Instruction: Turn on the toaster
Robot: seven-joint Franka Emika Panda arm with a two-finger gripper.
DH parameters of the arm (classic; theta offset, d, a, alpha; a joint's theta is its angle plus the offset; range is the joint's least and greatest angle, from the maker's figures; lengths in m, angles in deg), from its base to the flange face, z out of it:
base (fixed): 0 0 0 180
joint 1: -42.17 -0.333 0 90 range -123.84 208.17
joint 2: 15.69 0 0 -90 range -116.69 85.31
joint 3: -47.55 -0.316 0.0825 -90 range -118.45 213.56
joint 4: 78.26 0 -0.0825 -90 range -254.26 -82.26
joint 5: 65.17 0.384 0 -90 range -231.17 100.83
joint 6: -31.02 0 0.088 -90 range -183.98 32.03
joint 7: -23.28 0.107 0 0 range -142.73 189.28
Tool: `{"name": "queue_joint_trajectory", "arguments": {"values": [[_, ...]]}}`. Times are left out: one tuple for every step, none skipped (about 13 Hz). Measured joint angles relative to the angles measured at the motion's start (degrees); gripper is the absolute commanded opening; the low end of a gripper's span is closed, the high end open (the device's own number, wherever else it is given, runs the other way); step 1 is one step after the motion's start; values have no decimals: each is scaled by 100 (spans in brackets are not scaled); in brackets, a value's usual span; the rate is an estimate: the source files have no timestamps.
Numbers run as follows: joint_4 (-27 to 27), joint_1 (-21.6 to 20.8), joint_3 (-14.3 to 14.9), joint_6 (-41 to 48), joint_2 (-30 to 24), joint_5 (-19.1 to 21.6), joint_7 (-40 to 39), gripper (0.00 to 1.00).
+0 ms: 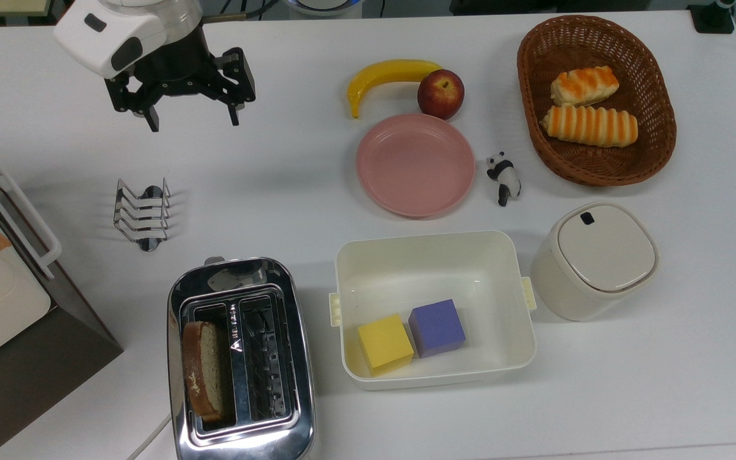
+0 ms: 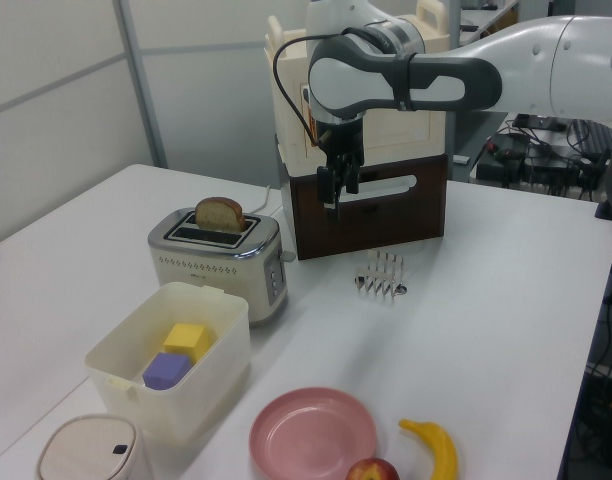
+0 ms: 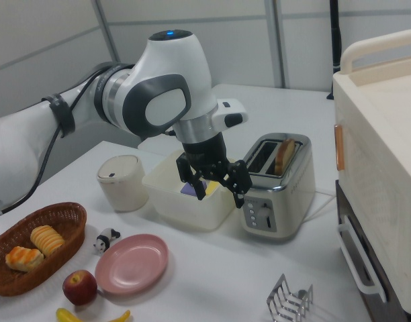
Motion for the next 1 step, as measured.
{"name": "queue_joint_trajectory", "arguments": {"values": [[-1,0,0,0,0,-1,0,100]]}}
